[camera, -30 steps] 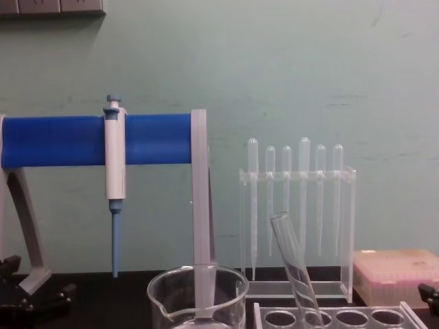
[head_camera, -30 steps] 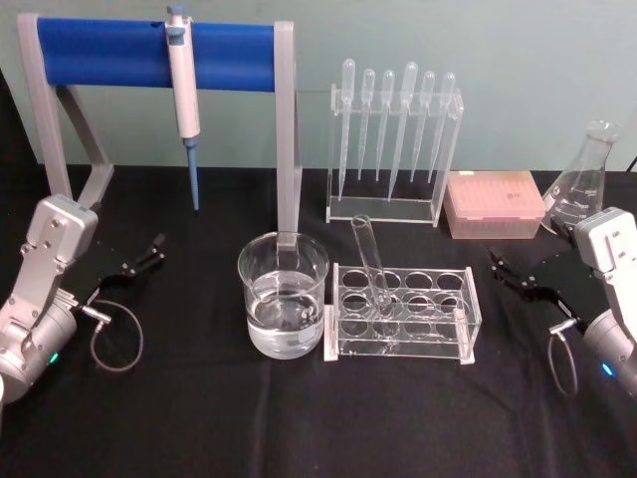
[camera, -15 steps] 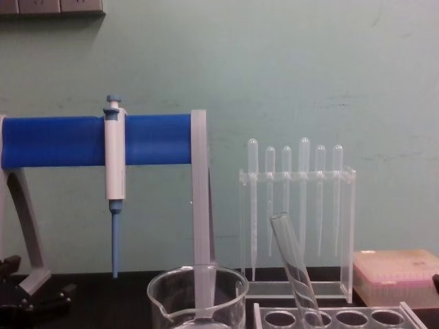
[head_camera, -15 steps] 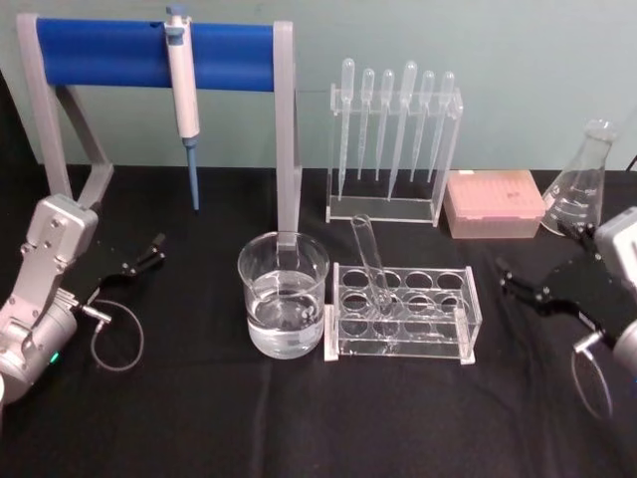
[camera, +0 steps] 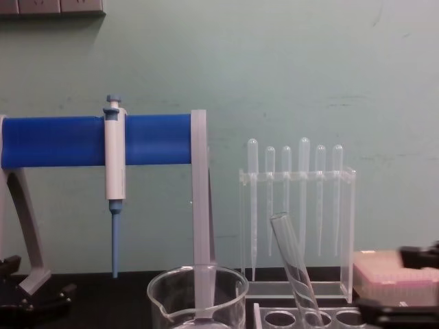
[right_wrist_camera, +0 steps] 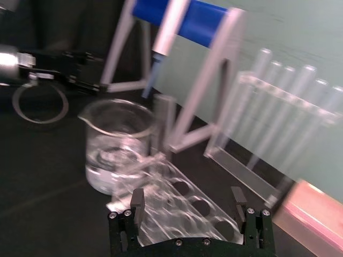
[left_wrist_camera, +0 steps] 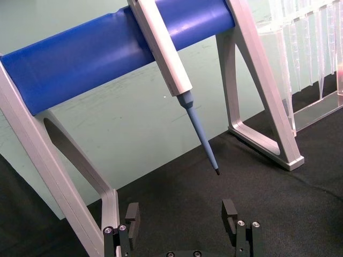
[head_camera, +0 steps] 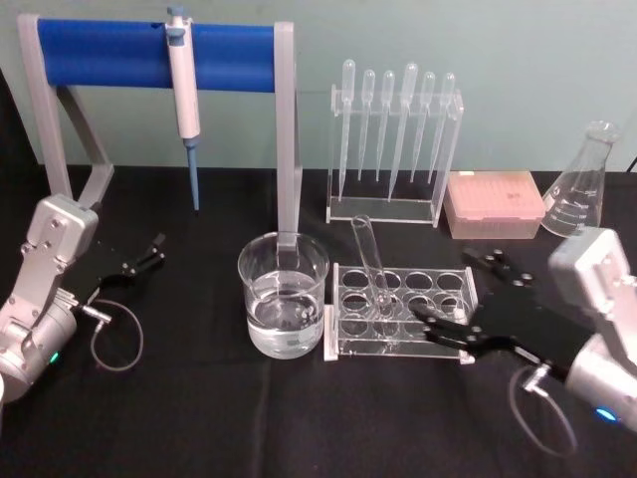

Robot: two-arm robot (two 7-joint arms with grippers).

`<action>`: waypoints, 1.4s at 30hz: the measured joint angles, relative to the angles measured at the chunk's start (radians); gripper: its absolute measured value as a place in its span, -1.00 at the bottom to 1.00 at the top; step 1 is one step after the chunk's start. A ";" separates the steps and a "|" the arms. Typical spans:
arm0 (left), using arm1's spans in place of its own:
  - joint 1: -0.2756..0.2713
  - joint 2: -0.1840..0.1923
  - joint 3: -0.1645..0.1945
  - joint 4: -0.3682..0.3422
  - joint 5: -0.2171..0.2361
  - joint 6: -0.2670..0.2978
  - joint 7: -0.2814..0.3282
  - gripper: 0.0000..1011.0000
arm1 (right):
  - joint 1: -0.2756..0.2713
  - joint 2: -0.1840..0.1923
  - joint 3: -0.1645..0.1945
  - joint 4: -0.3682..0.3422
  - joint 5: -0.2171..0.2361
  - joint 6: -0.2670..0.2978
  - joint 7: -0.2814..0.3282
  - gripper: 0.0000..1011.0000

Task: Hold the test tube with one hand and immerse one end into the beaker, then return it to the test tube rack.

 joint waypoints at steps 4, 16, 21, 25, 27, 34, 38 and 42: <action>0.000 0.000 0.000 0.000 0.000 0.000 0.000 0.98 | 0.041 -0.041 -0.034 0.018 -0.025 0.011 0.029 0.98; 0.000 0.000 0.000 0.000 0.000 0.000 0.000 0.98 | 0.177 -0.188 -0.083 0.141 -0.038 0.052 0.099 0.98; 0.000 0.000 0.000 0.000 0.000 0.000 0.000 0.98 | 0.210 -0.233 -0.086 0.181 -0.050 0.061 0.105 0.98; 0.000 0.000 0.000 0.000 0.000 0.000 0.000 0.98 | 0.221 -0.252 -0.087 0.198 -0.061 0.062 0.111 0.98; 0.000 0.000 0.000 0.000 0.000 0.000 0.000 0.98 | 0.225 -0.261 -0.086 0.210 -0.068 0.061 0.116 0.97; 0.000 0.000 0.000 0.000 0.000 0.000 0.000 0.98 | 0.230 -0.279 -0.081 0.229 -0.089 0.063 0.125 0.68; 0.000 0.000 0.000 0.000 0.000 0.000 0.000 0.98 | 0.228 -0.285 -0.074 0.230 -0.098 0.066 0.130 0.46; 0.000 0.000 0.000 0.000 0.000 0.000 0.000 0.98 | 0.222 -0.289 -0.063 0.226 -0.107 0.071 0.136 0.15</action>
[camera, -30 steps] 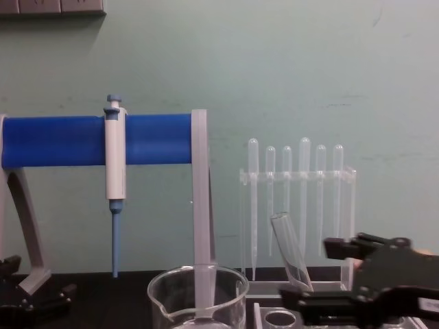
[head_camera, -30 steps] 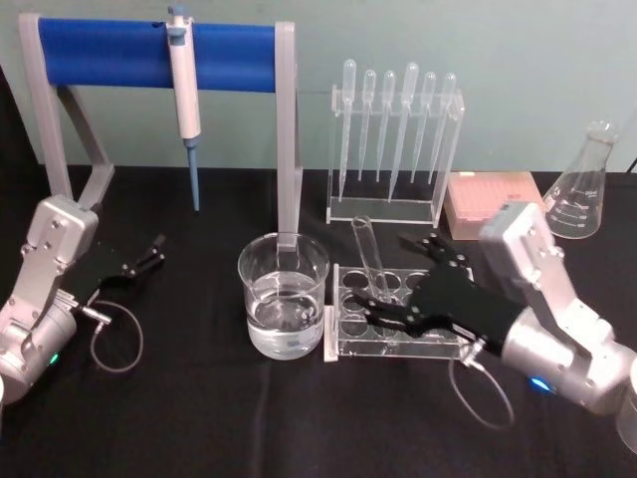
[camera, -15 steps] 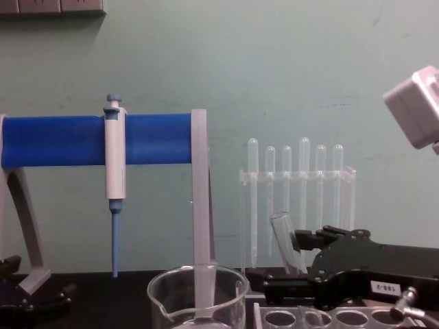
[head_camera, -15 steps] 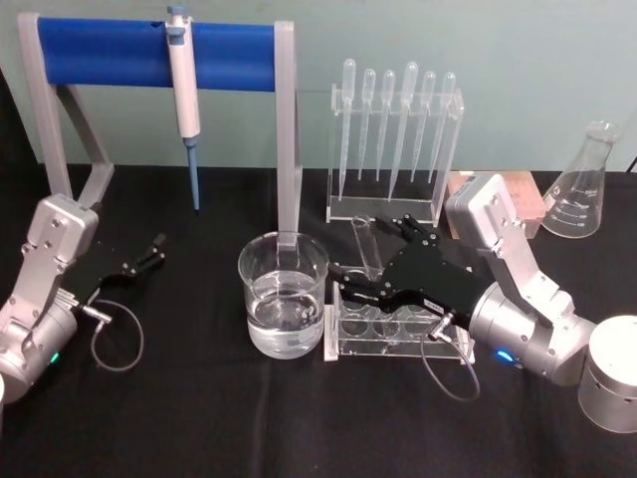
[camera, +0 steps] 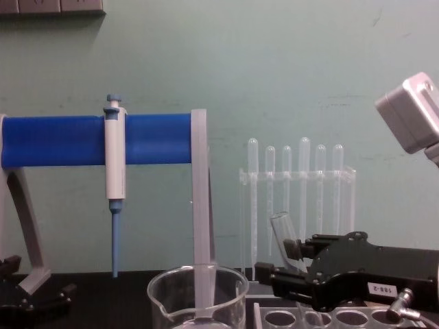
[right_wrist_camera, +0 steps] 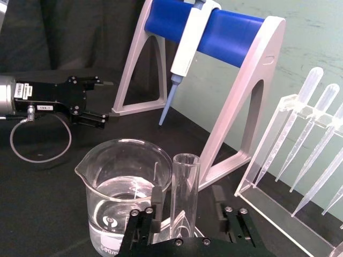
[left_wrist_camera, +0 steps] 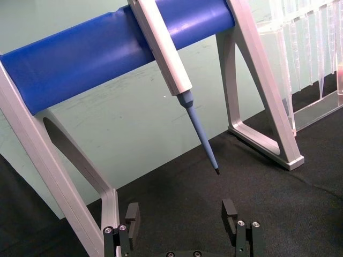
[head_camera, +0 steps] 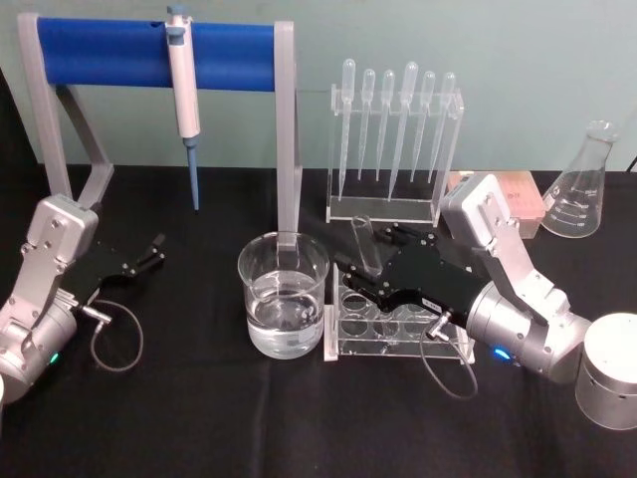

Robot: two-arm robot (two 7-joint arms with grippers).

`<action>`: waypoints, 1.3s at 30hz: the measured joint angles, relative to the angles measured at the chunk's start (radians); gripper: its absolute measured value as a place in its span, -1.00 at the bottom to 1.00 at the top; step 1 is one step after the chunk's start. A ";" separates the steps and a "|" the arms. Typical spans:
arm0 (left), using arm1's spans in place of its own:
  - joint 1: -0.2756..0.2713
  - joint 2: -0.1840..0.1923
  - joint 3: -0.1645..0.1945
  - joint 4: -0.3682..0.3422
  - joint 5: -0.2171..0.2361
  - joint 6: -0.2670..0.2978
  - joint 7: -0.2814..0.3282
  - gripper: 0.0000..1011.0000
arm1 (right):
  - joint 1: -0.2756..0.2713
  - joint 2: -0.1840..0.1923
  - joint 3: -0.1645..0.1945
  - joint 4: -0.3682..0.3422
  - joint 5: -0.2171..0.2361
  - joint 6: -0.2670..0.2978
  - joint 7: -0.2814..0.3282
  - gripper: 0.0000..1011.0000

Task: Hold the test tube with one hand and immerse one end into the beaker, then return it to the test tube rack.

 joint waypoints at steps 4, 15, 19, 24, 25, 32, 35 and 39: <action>0.000 0.000 0.000 0.000 0.000 0.000 0.000 0.98 | -0.008 -0.004 0.011 -0.008 -0.003 0.006 0.006 -0.10; 0.000 0.000 0.000 0.000 0.000 0.000 0.000 0.98 | -0.051 -0.012 0.061 -0.054 0.030 0.019 0.020 -0.55; 0.000 0.000 0.000 0.000 0.000 0.000 0.000 0.98 | -0.074 -0.013 0.087 -0.086 0.065 0.019 0.022 -0.55; 0.000 0.000 0.000 0.000 0.000 0.000 0.000 0.98 | -0.106 -0.015 0.128 -0.141 0.125 0.019 0.017 -0.55; 0.000 0.000 0.000 0.000 0.000 0.000 0.000 0.98 | -0.109 -0.015 0.133 -0.149 0.133 0.019 0.016 -0.55; 0.000 0.000 0.000 0.000 0.000 0.000 0.000 0.98 | -0.118 -0.002 0.161 -0.216 0.182 0.034 -0.003 -0.55; 0.000 0.000 0.000 0.000 0.000 0.000 0.000 0.98 | -0.115 0.001 0.168 -0.228 0.192 0.038 -0.010 -0.55; 0.000 0.000 0.000 0.000 0.000 0.000 0.000 0.98 | -0.108 0.007 0.171 -0.236 0.205 0.042 -0.017 -0.55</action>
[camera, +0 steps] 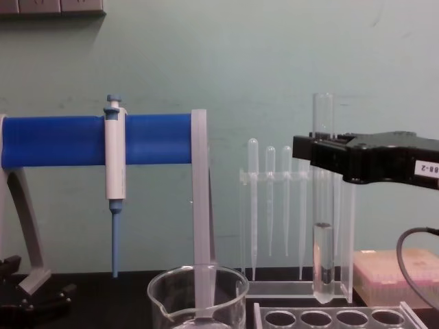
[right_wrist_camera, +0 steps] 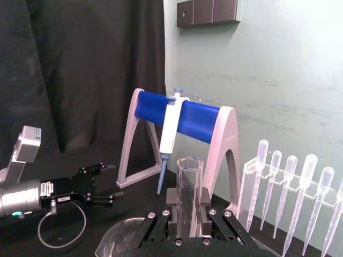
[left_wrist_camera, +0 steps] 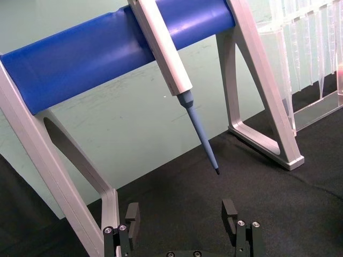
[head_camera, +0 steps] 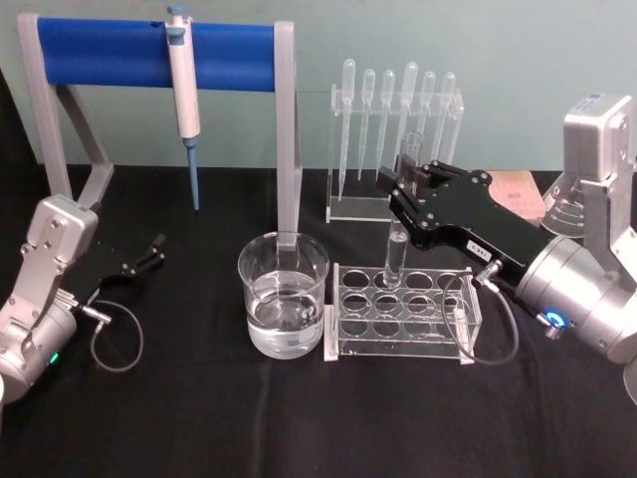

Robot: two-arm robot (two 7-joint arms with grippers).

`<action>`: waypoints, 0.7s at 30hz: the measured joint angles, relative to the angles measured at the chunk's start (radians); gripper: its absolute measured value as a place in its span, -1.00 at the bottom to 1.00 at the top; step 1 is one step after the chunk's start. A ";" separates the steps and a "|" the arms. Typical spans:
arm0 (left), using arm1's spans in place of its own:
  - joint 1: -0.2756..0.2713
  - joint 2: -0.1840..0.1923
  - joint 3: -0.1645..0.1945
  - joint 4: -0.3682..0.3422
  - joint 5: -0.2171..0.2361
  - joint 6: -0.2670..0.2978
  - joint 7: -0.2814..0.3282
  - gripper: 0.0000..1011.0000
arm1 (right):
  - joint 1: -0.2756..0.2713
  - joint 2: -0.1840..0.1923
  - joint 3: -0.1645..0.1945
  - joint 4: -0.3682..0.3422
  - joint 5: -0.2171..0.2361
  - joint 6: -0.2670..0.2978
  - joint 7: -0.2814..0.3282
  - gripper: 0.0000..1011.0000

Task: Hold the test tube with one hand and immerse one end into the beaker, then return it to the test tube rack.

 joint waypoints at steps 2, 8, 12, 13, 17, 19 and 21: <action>0.000 0.000 0.000 0.000 0.000 0.000 0.000 0.98 | 0.000 0.000 0.000 0.000 0.000 0.000 0.000 -0.56; 0.000 0.000 0.000 0.000 0.000 0.000 0.000 0.98 | -0.001 0.000 0.001 0.000 0.000 0.000 0.000 -0.55; 0.000 0.000 0.000 0.000 0.000 0.000 0.000 0.98 | -0.002 -0.001 0.001 -0.001 0.000 0.000 0.000 -0.56; 0.000 0.000 0.000 0.000 0.000 0.000 0.000 0.98 | -0.002 -0.001 0.001 -0.001 0.000 0.000 0.000 -0.55; 0.000 0.000 0.000 0.000 0.000 0.000 0.000 0.98 | -0.002 -0.001 0.001 -0.001 0.000 0.000 0.000 -0.55; 0.000 0.000 0.000 0.000 0.000 0.000 0.000 0.98 | -0.002 -0.001 0.001 -0.001 0.000 0.000 0.000 -0.56; 0.000 0.000 0.000 0.000 0.000 0.000 0.000 0.98 | -0.002 -0.001 0.001 -0.001 0.000 0.000 0.000 -0.55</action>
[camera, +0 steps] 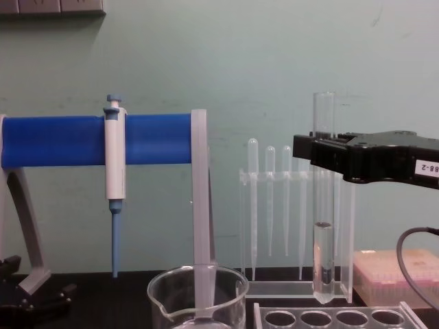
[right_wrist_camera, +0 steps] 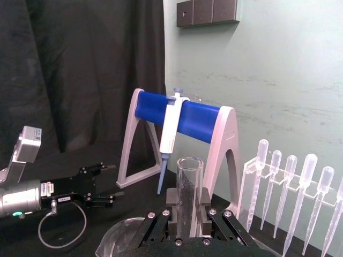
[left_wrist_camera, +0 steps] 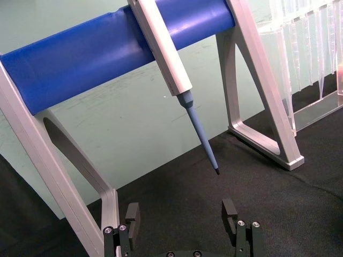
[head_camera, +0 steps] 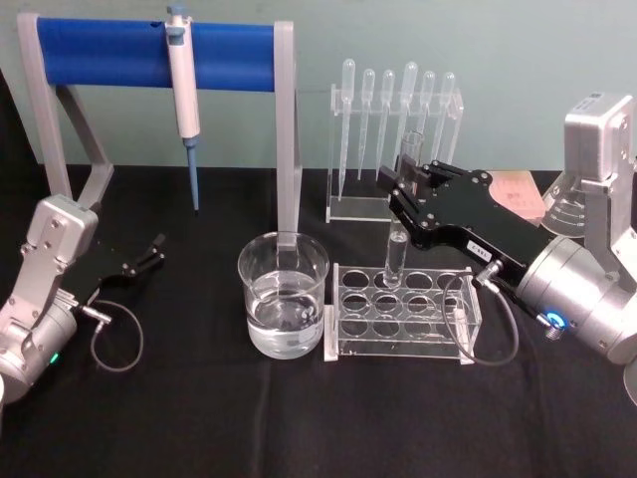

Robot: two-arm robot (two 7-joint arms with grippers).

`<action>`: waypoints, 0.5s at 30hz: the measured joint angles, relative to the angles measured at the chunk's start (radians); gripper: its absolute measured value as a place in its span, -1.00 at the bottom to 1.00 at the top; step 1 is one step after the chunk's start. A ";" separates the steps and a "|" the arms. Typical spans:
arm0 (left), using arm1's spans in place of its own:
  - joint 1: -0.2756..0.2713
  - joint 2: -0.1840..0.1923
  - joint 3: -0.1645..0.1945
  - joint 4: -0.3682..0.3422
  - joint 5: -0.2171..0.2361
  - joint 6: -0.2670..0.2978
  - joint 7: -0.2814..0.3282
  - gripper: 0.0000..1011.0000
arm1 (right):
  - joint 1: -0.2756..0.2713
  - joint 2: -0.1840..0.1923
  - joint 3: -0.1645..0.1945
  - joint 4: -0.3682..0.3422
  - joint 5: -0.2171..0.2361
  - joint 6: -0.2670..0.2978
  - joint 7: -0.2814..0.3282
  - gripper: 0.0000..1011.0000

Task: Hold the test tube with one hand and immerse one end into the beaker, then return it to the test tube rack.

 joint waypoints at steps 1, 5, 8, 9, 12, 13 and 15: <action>0.000 0.000 0.000 0.000 0.000 0.000 0.000 0.98 | 0.000 0.000 0.000 0.000 0.000 0.000 0.000 -0.55; 0.000 0.000 0.000 0.000 0.000 0.000 0.000 0.98 | 0.000 0.000 0.000 0.000 0.000 0.000 0.000 -0.56; 0.000 0.000 0.000 0.000 0.000 0.000 0.000 0.98 | -0.001 0.000 0.000 0.000 -0.001 -0.001 0.000 -0.56; 0.000 0.000 0.000 0.000 0.000 0.000 0.000 0.98 | -0.001 0.000 0.000 0.000 -0.001 -0.001 0.000 -0.55; 0.000 0.000 0.000 0.000 0.000 0.000 0.000 0.98 | -0.001 0.000 0.000 0.000 -0.001 -0.001 0.000 -0.56; 0.000 0.000 0.000 0.000 0.000 0.000 0.000 0.98 | -0.001 0.000 0.000 0.000 -0.001 -0.001 0.000 -0.55; 0.000 0.000 0.000 0.000 0.000 0.000 0.000 0.98 | -0.001 0.000 0.000 0.000 -0.001 -0.001 0.000 -0.55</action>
